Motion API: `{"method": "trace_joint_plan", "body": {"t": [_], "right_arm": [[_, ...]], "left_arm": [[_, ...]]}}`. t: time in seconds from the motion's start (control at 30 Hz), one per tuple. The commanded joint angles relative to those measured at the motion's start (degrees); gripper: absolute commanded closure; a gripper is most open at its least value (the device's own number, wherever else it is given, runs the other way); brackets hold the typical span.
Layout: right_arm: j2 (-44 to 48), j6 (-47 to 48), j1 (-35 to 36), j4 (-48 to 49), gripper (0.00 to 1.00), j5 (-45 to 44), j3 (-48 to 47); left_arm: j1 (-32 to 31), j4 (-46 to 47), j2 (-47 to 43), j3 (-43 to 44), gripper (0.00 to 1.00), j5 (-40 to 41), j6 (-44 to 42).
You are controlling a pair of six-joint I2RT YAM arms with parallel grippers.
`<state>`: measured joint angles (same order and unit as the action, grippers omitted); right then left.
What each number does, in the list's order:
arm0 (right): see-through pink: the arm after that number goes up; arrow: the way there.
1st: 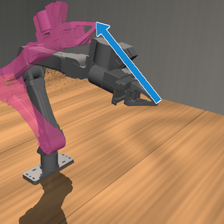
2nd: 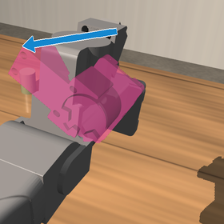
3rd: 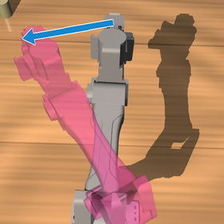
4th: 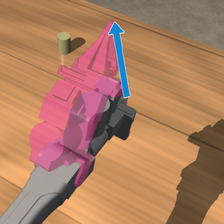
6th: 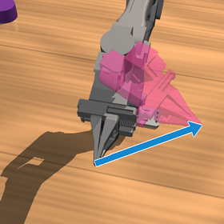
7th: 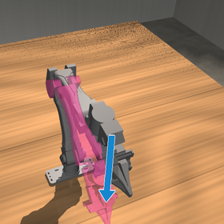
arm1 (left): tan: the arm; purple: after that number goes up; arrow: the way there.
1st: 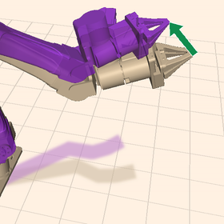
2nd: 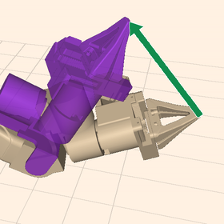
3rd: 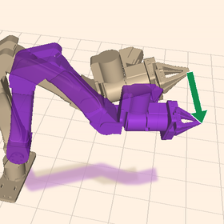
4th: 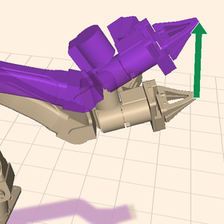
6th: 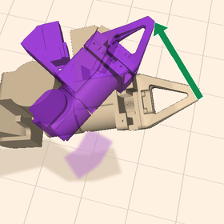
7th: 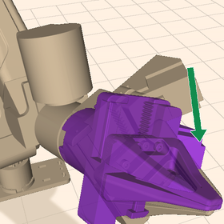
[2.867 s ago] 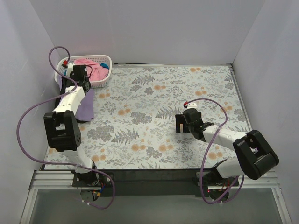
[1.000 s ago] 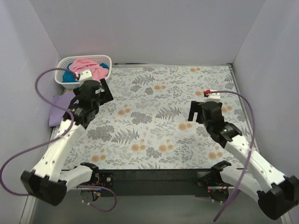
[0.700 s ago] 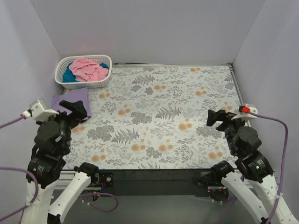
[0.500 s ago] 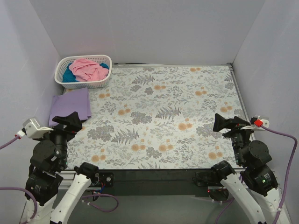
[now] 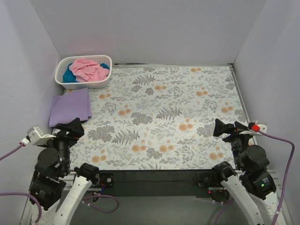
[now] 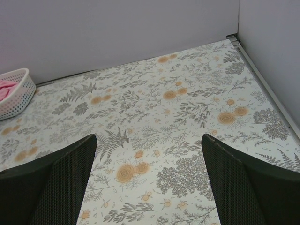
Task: Fold and stack the t-shirts
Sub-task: Reset both grippers
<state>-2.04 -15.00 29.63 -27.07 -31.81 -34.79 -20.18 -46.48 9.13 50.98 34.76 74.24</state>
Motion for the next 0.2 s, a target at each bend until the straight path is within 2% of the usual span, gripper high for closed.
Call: {"method": "trace_joint_plan", "body": {"t": [0.0, 0.17], "right_arm": [[-0.5, 1.1, -0.1, 1.4, 0.02, -1.5, 0.2], [-0.2, 1.4, -0.1, 1.3, 0.02, -1.0, 0.4]], "left_arm": [[0.2, 0.5, 2.4, -1.1, 0.10, -0.2, 0.6], [0.2, 1.7, 3.4, -2.4, 0.10, 0.0, 0.3]]}}
